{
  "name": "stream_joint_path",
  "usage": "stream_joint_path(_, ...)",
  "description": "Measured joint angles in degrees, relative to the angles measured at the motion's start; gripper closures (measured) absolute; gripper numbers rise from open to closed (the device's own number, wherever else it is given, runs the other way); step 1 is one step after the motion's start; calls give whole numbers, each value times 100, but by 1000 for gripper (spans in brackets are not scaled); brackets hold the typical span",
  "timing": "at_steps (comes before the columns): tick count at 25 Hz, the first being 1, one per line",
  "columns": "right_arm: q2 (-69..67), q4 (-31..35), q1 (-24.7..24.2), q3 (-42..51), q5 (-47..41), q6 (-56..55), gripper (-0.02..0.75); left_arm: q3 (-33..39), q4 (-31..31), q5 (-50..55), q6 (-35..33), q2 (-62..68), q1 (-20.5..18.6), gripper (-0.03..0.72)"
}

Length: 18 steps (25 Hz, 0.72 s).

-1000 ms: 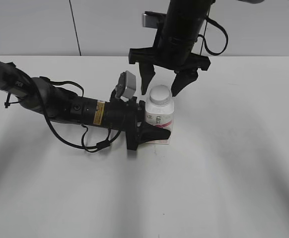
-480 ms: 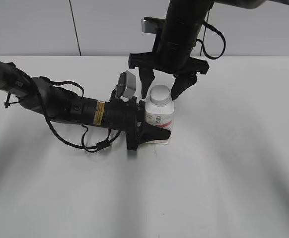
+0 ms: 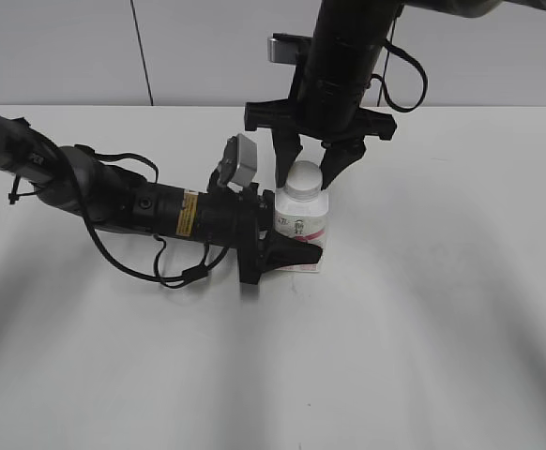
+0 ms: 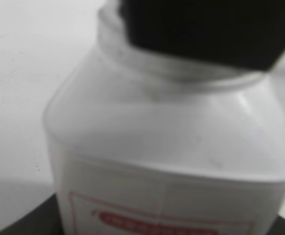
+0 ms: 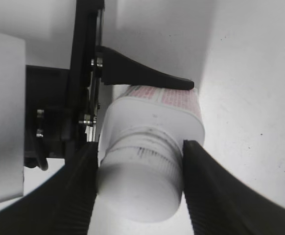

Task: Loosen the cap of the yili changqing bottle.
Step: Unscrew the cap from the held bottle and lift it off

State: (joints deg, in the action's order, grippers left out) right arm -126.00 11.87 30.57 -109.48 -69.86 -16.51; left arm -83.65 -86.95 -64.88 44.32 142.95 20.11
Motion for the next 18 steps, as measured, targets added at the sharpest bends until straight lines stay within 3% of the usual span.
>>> stream_joint_path(11,0,0,0,0,-18,312,330,0,0,4,0,0,0,291)
stream_joint_path(18,0,5,0,0,-46,2016,331,0,0,4,0,0,0,291)
